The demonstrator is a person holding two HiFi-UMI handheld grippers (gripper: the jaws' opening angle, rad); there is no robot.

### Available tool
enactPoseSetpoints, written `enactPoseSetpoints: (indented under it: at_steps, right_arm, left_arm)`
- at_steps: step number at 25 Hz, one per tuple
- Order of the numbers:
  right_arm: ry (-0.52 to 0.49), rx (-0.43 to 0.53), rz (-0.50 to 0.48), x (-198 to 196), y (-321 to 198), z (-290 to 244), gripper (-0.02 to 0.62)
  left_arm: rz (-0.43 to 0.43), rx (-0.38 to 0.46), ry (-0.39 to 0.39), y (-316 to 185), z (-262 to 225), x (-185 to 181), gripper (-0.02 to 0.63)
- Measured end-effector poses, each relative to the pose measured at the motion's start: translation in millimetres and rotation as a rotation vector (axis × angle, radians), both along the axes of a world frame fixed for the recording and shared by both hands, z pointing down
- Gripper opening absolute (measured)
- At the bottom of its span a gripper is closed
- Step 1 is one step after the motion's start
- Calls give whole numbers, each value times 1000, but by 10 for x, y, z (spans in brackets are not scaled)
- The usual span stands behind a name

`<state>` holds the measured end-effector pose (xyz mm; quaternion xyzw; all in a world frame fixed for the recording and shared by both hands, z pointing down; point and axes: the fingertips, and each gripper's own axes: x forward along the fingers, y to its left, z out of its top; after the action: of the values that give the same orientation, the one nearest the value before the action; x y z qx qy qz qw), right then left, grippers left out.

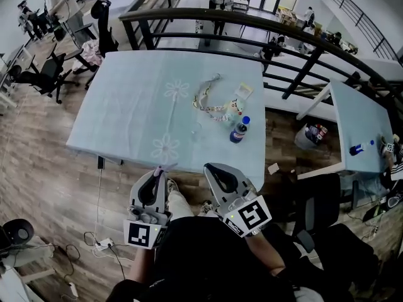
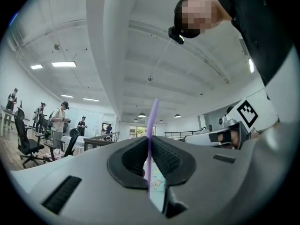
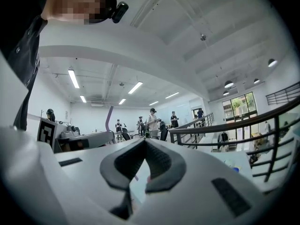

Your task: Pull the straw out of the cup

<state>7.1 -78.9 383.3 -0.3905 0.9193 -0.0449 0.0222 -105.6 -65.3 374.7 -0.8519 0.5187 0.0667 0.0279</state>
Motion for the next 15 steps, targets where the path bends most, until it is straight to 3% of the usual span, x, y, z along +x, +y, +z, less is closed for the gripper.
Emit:
enactPoseSetpoints:
  at_steps: [15]
  right_arm:
    - [12,-6,-10,50,61,34,8]
  left_arm:
    - [0,-18,1,55,85,97,31]
